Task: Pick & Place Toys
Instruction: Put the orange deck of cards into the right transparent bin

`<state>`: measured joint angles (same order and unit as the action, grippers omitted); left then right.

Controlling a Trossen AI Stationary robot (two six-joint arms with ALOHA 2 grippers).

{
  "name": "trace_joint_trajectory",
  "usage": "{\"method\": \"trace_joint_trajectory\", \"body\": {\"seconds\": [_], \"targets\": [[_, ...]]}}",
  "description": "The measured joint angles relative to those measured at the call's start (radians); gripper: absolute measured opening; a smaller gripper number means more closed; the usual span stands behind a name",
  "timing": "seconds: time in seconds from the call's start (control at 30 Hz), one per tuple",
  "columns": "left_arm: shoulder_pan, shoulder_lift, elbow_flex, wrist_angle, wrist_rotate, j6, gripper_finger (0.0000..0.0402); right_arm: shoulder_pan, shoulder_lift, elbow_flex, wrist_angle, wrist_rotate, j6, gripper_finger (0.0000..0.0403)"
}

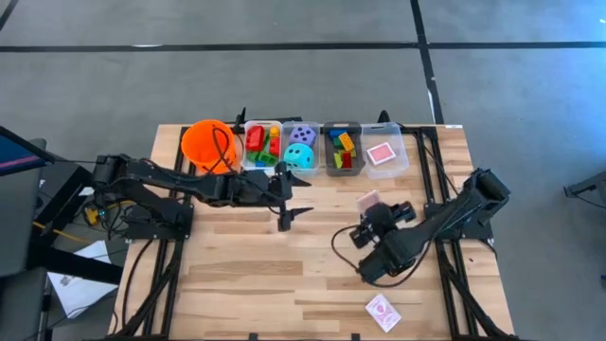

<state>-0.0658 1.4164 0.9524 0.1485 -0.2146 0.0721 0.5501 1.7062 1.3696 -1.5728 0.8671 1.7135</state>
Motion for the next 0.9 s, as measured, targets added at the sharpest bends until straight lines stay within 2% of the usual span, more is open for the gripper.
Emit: {"method": "trace_joint_trajectory", "body": {"seconds": [0.2, 0.3, 0.5, 0.63, 0.8, 0.9], "targets": [[-0.001, -0.076, -0.012, -0.155, 0.001, -0.093, 0.0310, -0.140, -0.055, -0.015, -0.004, 0.186, -0.030, 0.0295], [-0.001, -0.093, -0.041, -0.130, 0.001, -0.112, 0.0310, -0.246, -0.080, -0.031, 0.010, 0.202, -0.128, 0.0295], [-0.001, -0.120, -0.106, -0.135, 0.001, -0.115, 0.0310, -0.498, -0.130, -0.068, 0.049, 0.310, -0.270, 0.0295], [-0.001, -0.120, -0.126, -0.131, 0.002, -0.115, 0.0310, -0.666, -0.139, -0.091, 0.068, 0.341, -0.359, 0.0295], [-0.001, -0.120, -0.126, -0.126, 0.002, -0.161, 0.0310, -0.816, -0.131, -0.094, 0.163, 0.325, -0.600, 0.0295], [-0.003, -0.120, -0.126, -0.125, 0.002, -0.167, 0.0310, -0.865, -0.131, -0.095, 0.283, 0.292, -0.767, 0.0323]]}}
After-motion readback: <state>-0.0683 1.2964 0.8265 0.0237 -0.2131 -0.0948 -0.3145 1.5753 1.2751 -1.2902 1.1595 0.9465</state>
